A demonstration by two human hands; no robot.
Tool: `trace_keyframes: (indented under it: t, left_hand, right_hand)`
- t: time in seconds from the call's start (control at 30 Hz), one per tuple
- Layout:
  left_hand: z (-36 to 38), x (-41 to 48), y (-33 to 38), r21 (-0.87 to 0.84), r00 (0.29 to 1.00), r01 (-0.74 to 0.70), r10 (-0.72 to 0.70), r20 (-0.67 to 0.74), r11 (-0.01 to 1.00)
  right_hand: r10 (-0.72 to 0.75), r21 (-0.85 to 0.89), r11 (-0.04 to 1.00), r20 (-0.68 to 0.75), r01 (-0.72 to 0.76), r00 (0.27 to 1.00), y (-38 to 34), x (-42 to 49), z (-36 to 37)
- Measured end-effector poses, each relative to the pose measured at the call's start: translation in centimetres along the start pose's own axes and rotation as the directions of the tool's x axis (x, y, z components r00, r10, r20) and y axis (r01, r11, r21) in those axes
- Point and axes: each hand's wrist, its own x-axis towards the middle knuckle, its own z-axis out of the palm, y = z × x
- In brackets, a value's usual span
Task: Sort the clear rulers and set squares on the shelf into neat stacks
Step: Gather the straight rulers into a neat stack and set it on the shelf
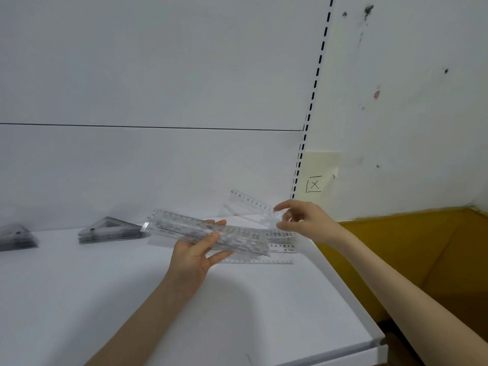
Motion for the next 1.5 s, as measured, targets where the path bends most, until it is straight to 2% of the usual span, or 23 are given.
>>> trace_keyframes:
  t: [0.23,0.33,0.47,0.63,0.87,1.0,1.17,1.27,1.37,1.5]
  left_hand:
    - [0.1,0.1,-0.6,0.035,0.999,0.035,-0.036,0.029,0.999]
    - [0.2,0.0,-0.6,0.032,0.998,0.031,-0.033,0.051,0.999]
    - [0.4,-0.3,-0.2,0.012,0.994,0.024,-0.025,0.104,1.000]
    - [0.7,-0.6,0.0,0.010,0.986,0.029,-0.030,0.166,1.000]
    - [0.6,-0.6,0.2,-0.030,0.986,0.023,-0.018,0.166,0.999]
    - [0.7,-0.5,0.0,-0.058,0.985,0.043,-0.033,0.170,0.997]
    - [0.7,-0.5,-0.1,-0.060,0.985,0.023,-0.013,0.172,0.998]
    - [0.6,-0.5,-0.2,-0.053,0.982,0.016,-0.006,0.189,0.998]
    - [0.5,-0.5,-0.3,-0.054,0.983,0.017,-0.007,0.182,0.998]
    - [0.4,-0.5,-0.3,-0.034,0.981,0.015,-0.008,0.196,0.999]
  right_hand:
    - [-0.158,0.047,0.985,-0.096,0.163,0.983,-2.6,-1.2,0.5]
    - [-0.204,0.015,0.978,-0.082,0.206,0.975,-3.7,-1.2,1.3]
    - [-0.217,0.062,0.974,-0.052,0.220,0.975,-4.7,-1.1,2.8]
    - [-0.271,0.008,0.962,-0.031,0.272,0.962,-5.9,-0.3,6.0]
    - [-0.276,0.058,0.959,-0.038,0.278,0.960,-6.6,0.1,7.0]
    - [-0.286,-0.002,0.958,-0.027,0.286,0.958,-6.4,0.1,7.2]
    - [-0.237,-0.047,0.971,-0.100,0.234,0.966,-6.5,-0.3,7.7]
    - [-0.187,0.015,0.982,-0.123,0.190,0.975,-6.6,-0.5,7.7]
    - [-0.174,0.043,0.983,-0.112,0.180,0.978,-6.8,-0.6,7.3]
    - [-0.198,-0.037,0.980,-0.045,0.196,0.979,-7.2,-0.7,6.4]
